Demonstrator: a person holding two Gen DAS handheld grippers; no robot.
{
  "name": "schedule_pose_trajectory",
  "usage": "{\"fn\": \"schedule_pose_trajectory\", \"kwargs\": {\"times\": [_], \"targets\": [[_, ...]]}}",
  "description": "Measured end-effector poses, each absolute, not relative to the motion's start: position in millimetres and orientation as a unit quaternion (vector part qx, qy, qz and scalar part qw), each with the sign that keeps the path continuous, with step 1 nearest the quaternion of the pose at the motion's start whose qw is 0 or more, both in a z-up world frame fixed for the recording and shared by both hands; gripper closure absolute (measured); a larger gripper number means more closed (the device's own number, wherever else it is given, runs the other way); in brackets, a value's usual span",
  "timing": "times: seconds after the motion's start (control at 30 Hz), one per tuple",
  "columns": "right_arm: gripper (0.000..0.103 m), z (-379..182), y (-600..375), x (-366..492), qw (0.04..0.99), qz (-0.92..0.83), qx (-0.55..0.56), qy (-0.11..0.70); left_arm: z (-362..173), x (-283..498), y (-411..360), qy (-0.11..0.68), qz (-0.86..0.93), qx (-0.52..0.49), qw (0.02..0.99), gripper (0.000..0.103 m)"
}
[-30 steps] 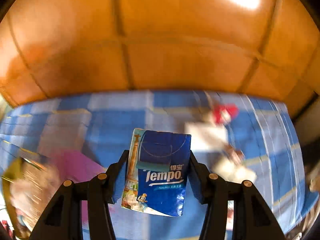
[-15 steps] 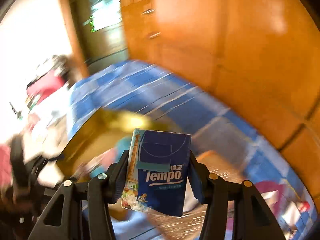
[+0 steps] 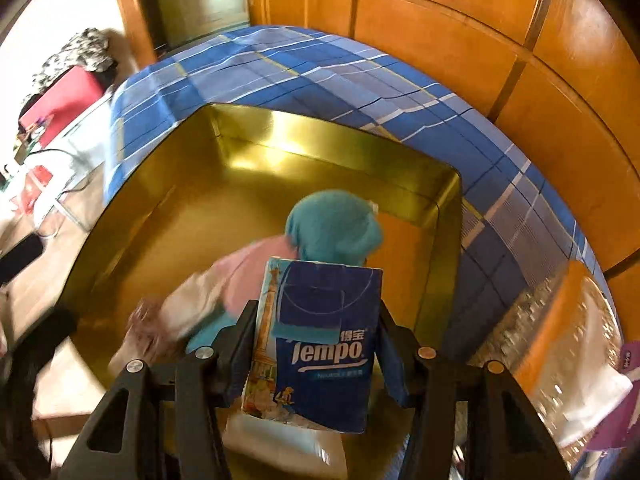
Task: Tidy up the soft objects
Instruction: 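Carry the Tempo tissue pack into the gold tray and open the right tool, then move both tools from the tray toward the loose items on the bed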
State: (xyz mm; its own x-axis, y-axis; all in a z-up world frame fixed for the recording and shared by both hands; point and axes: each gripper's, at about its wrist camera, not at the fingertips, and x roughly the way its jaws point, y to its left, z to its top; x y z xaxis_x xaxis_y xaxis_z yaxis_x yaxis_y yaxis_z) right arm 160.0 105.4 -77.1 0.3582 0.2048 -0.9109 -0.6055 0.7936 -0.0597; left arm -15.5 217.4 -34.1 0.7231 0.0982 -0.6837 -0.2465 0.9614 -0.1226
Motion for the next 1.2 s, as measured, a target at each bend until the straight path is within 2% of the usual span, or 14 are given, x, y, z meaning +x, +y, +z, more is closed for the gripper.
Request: {"fn": "schedule_pose_trajectory", "kwargs": {"times": [0.13,0.2,0.23,0.63,1.2], "targets": [[0.047,-85,106,163,0.809,0.241,-0.186,0.503,-32,-15,211,0.358,0.085,-0.096,0.925,0.016],[0.036,-79,101,161,0.816,0.241,-0.172,0.497,-31,-16,207,0.354,0.084,-0.09,0.927,0.014],[0.035,-74,97,159,0.822,0.241,-0.166,0.489,-30,-16,205,0.353,0.083,-0.087,0.928,0.014],[0.035,-21,54,127,0.873,0.219,-0.116,0.42,-25,-21,191,0.349,0.077,-0.073,0.931,0.007],[0.035,15,-38,73,0.916,0.18,-0.066,0.354,-22,-26,154,0.35,0.029,-0.041,0.936,0.007]]}}
